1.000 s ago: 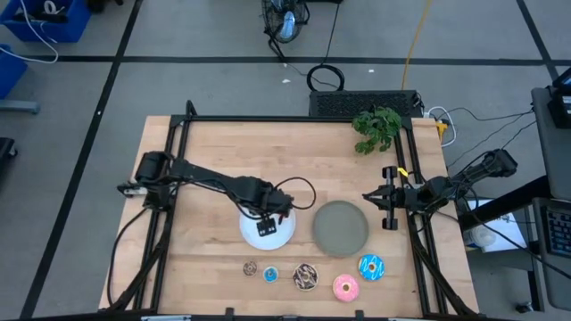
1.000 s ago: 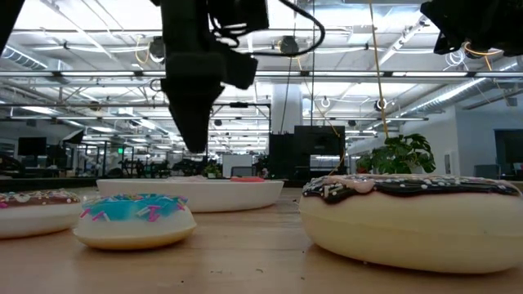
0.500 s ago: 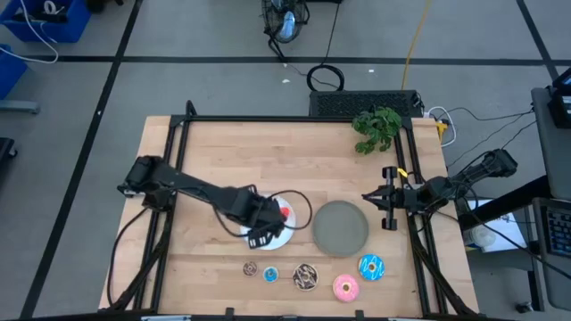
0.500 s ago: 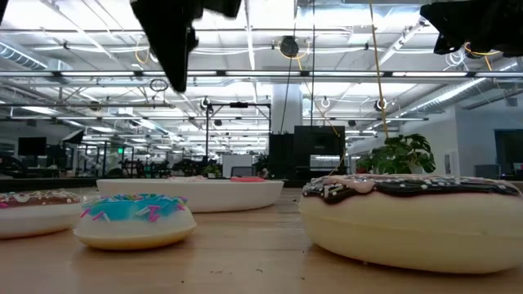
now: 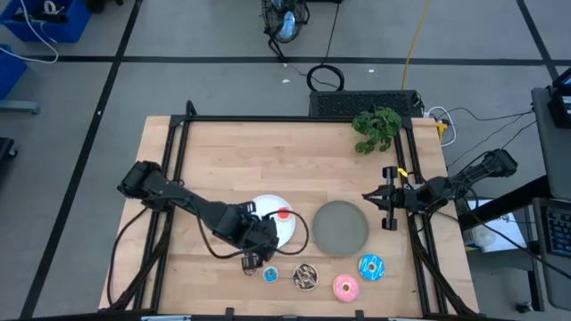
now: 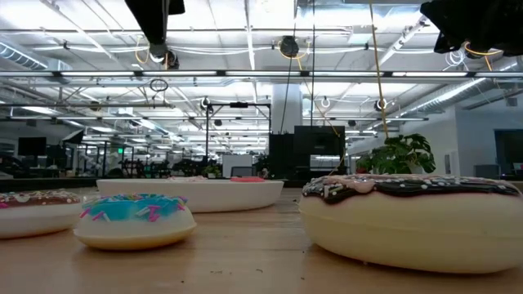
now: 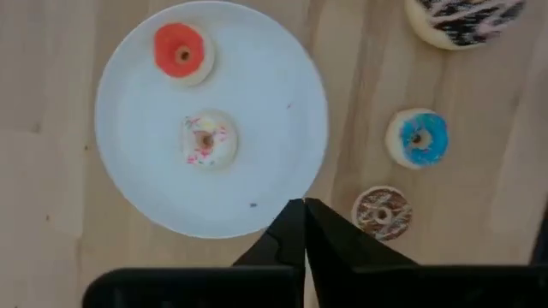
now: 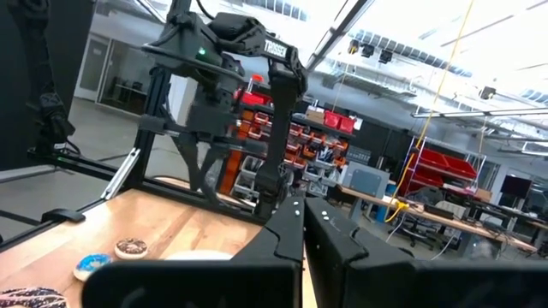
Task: Pick & Place donuts
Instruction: Put the small brown donut on the white plate
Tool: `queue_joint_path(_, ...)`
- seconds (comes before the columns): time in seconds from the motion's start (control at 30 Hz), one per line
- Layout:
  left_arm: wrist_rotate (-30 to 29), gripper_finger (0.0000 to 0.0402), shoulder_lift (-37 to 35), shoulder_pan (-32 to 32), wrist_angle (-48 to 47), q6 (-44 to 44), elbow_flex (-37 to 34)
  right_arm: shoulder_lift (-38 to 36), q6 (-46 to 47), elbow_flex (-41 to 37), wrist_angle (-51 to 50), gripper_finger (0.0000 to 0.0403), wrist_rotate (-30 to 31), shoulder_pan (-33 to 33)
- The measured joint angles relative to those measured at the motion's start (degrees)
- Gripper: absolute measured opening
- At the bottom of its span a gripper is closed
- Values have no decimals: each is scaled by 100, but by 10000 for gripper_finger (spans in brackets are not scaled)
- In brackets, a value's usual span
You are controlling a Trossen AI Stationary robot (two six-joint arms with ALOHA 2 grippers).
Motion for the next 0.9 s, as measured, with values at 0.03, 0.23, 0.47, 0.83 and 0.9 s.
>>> queue_joint_path(0.03,-12,22,0,-44,73,-21,0,0,0,0,6,0,0,0)
queue_joint_path(0.23,-449,70,49,-433,350,-294,-2,0,-2,0,-31,0,0,0)
queue_joint_path(0.47,-475,187,337,-1049,538,-467,-9,-2,-108,0,-32,0,0,0)
queue_joint_path(0.83,-247,222,1108,-1475,1114,-867,-13,0,37,0,-35,0,0,0)
queue_joint_path(0.9,-244,213,1222,-1537,1114,-775,-13,0,37,0,-35,0,0,0)
